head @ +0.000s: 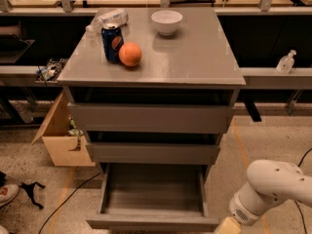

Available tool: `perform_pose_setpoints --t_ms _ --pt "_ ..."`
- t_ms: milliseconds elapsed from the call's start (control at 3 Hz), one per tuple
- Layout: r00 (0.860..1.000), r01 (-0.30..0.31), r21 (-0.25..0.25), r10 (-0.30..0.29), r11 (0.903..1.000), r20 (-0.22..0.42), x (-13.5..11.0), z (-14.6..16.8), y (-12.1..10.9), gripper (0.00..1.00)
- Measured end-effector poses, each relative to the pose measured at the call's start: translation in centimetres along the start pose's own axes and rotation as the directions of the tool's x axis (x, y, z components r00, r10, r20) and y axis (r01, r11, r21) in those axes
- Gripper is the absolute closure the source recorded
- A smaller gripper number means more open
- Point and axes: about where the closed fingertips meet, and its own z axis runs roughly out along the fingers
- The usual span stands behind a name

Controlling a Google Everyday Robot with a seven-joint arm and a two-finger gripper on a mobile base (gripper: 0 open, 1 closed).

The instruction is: Close bottom drawer

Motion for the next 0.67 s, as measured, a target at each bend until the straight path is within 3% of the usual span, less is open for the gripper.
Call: perform_pose_setpoints --t_ms 333,667 --pt "0.997 -0.071 -0.097 0.074 0.9927 0.035 0.94 5.66 0.91 0.0" --pt "0.997 -0.071 -0.098 0.074 0.9927 0.035 0.94 5.66 0.91 0.0"
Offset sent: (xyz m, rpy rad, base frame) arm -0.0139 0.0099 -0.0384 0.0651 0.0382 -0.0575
